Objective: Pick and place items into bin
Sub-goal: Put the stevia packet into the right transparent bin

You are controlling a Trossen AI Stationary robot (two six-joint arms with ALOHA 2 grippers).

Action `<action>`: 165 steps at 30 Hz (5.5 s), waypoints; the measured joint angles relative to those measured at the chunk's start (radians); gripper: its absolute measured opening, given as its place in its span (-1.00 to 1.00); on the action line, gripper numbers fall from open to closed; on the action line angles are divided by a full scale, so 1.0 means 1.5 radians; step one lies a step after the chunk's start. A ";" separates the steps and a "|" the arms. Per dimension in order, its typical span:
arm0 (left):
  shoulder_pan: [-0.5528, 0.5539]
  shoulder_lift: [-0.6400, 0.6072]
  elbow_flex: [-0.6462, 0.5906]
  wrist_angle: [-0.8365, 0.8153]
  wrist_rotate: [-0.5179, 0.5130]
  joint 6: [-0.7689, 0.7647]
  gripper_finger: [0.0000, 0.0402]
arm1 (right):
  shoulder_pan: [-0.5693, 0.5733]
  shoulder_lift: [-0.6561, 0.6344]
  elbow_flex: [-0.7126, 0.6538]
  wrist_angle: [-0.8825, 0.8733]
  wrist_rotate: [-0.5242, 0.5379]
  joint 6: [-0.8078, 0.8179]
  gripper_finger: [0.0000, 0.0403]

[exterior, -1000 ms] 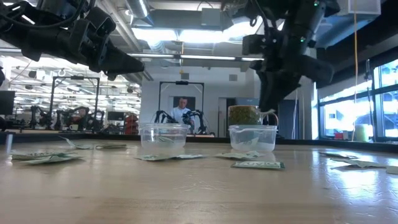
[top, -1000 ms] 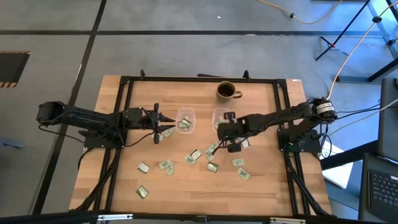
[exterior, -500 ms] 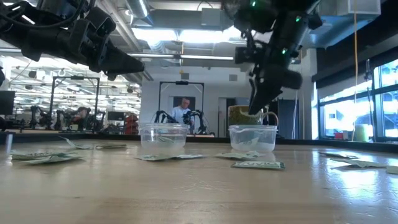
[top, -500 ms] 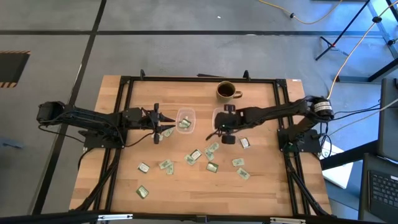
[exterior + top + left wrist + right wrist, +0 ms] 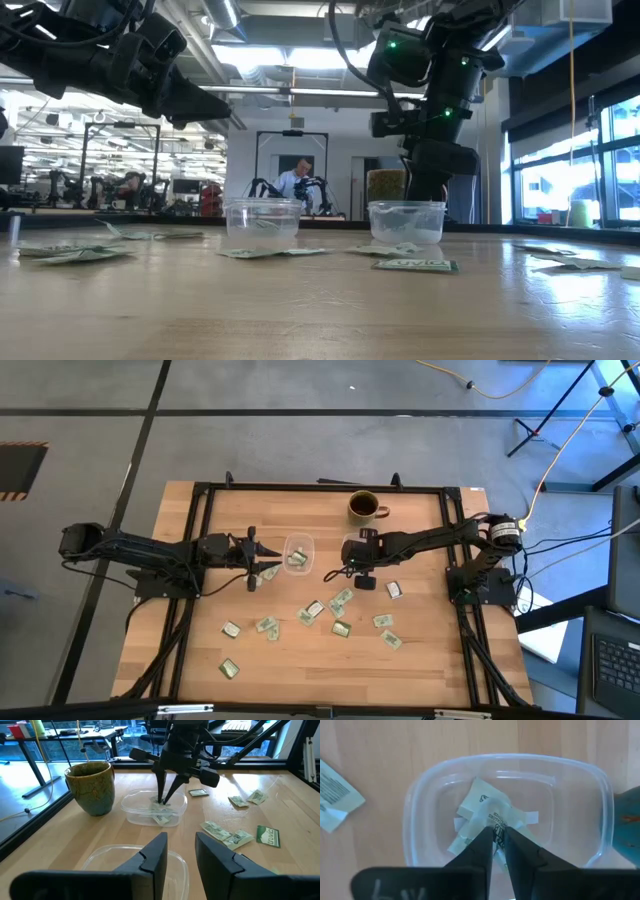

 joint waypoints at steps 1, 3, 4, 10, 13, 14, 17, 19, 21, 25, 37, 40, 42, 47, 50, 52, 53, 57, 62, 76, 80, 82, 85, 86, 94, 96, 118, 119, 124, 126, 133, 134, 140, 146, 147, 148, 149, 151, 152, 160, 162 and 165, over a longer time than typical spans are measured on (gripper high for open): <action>0.000 0.000 0.000 0.000 0.000 0.000 -0.53 | 0.000 -0.003 0.000 -0.001 -0.001 0.003 -0.68; 0.000 0.000 0.000 0.000 0.000 0.000 -0.53 | 0.000 -0.009 0.000 0.005 -0.001 0.003 -0.58; 0.000 0.000 0.000 0.000 0.000 0.000 -0.53 | 0.000 -0.012 0.000 0.005 -0.001 0.003 -0.52; 0.000 0.000 0.000 0.001 0.000 -0.003 -0.53 | 0.002 -0.051 0.000 -0.011 0.000 0.049 -0.22; 0.000 0.000 0.000 0.001 0.000 -0.017 -0.53 | 0.015 -0.085 0.000 -0.031 0.000 0.059 -0.16; 0.000 0.000 0.000 0.001 -0.002 -0.017 -0.53 | 0.021 -0.097 0.000 -0.031 0.000 0.064 -0.16; 0.000 0.000 0.002 -0.012 -0.009 -0.017 -0.53 | 0.038 -0.138 -0.022 -0.007 0.000 0.073 -0.15; 0.000 0.000 0.014 -0.061 -0.027 -0.018 -0.53 | 0.047 -0.167 -0.051 0.028 0.000 0.073 -0.15; 0.000 0.000 0.037 -0.123 -0.057 -0.017 -0.53 | 0.053 -0.199 -0.082 0.054 0.000 0.077 -0.15; 0.000 0.000 0.093 -0.244 -0.083 -0.017 -0.53 | 0.057 -0.256 -0.139 0.096 0.000 0.104 -0.15; -0.055 0.008 0.206 -0.512 -0.044 -0.069 -0.52 | 0.056 -0.304 -0.226 0.158 0.001 0.119 -0.15; -0.078 0.020 0.206 -0.539 -0.072 -0.106 -0.52 | 0.056 -0.303 -0.234 0.163 0.001 0.109 -0.15; -0.087 0.036 0.206 -0.553 -0.094 -0.130 -0.52 | 0.056 -0.303 -0.236 0.164 0.001 0.108 -0.15; -0.091 0.099 0.206 -0.554 -0.119 -0.154 -0.52 | 0.056 -0.303 -0.236 0.166 0.001 0.104 -0.15; -0.090 0.140 0.206 -0.553 -0.134 -0.179 -0.52 | 0.056 -0.303 -0.236 0.164 0.001 0.104 -0.15; -0.090 0.164 0.206 -0.552 -0.134 -0.190 -0.52 | 0.056 -0.303 -0.236 0.163 0.001 0.103 -0.15; -0.090 0.176 0.206 -0.552 -0.134 -0.195 -0.52 | 0.056 -0.303 -0.236 0.163 0.001 0.103 -0.14; -0.090 0.218 0.206 -0.551 -0.145 -0.205 -0.53 | 0.055 -0.303 -0.236 0.161 0.001 0.102 -0.14; -0.090 0.254 0.206 -0.525 -0.165 -0.205 -0.53 | 0.055 -0.303 -0.236 0.161 0.001 0.088 -0.14; -0.090 0.348 0.208 -0.479 -0.186 -0.206 -0.53 | 0.055 -0.303 -0.236 0.161 0.001 0.087 -0.14; -0.090 0.356 0.208 -0.479 -0.187 -0.221 -0.53 | 0.056 -0.303 -0.236 0.160 0.001 0.087 -0.14; -0.090 0.356 0.208 -0.479 -0.186 -0.221 -0.55 | 0.055 -0.303 -0.236 0.160 0.001 0.087 -0.14; -0.090 0.356 0.208 -0.480 -0.182 -0.221 -0.61 | 0.056 -0.303 -0.236 0.160 0.001 0.087 -0.14; -0.090 0.357 0.208 -0.480 -0.180 -0.221 -0.64 | 0.055 -0.303 -0.236 0.160 0.001 0.087 -0.14; -0.090 0.357 0.207 -0.485 -0.176 -0.221 -0.84 | 0.056 -0.303 -0.236 0.160 0.001 0.087 -0.14; -0.090 0.357 0.207 -0.486 -0.177 -0.221 -0.89 | 0.056 -0.303 -0.236 0.160 0.001 0.087 -0.14; -0.089 0.275 0.337 -0.558 -0.141 -0.092 -0.96 | 0.056 -0.302 -0.235 0.195 0.000 0.084 -0.14; -0.090 0.274 0.347 -0.554 -0.142 -0.083 -0.96 | 0.056 -0.302 -0.235 0.205 0.000 0.074 -0.14; -0.090 0.271 0.373 -0.493 -0.144 -0.029 -0.98 | 0.056 -0.302 -0.235 0.288 -0.001 0.022 -0.14; -0.091 0.271 0.374 -0.446 -0.142 0.010 -0.98 | 0.057 -0.302 -0.235 0.324 -0.002 -0.008 -0.14; -0.090 0.276 0.374 -0.304 -0.071 0.090 -0.95 | 0.076 -0.295 -0.235 0.446 -0.037 -0.206 -0.14; -0.090 0.279 0.374 -0.289 -0.065 0.086 -0.95 | 0.080 -0.291 -0.235 0.463 -0.037 -0.237 -0.14; -0.090 0.284 0.374 -0.263 -0.012 0.068 -0.97 | 0.107 -0.242 -0.235 0.579 -0.036 -0.455 -0.14; -0.090 0.284 0.374 -0.263 0.012 0.032 -0.94 | 0.123 -0.177 -0.235 0.704 -0.035 -0.625 -0.14; -0.090 0.284 0.374 -0.264 0.012 0.029 -0.94 | 0.125 -0.168 -0.235 0.722 -0.034 -0.649 -0.14; -0.090 0.284 0.374 -0.264 0.013 0.027 -0.94 | 0.127 -0.158 -0.235 0.741 -0.034 -0.671 -0.14; -0.090 0.284 0.374 -0.264 0.013 0.026 -0.94 | 0.129 -0.148 -0.235 0.763 -0.034 -0.690 -0.14; -0.090 0.284 0.374 -0.263 0.014 0.022 -0.94 | 0.130 -0.131 -0.235 0.800 -0.034 -0.719 -0.14; -0.090 0.284 0.374 -0.263 0.016 0.019 -0.95 | 0.130 -0.124 -0.235 0.811 -0.034 -0.732 -0.15; -0.090 0.284 0.374 -0.261 0.018 -0.066 -0.94 | 0.129 -0.079 -0.211 0.845 -0.034 -0.792 -0.14; -0.090 0.284 0.374 -0.260 0.018 -0.089 -0.95 | 0.129 -0.066 -0.193 0.845 -0.034 -0.803 -0.14; -0.090 0.284 0.374 -0.258 0.019 -0.110 -0.96 | 0.129 -0.042 -0.165 0.844 -0.033 -0.804 -0.14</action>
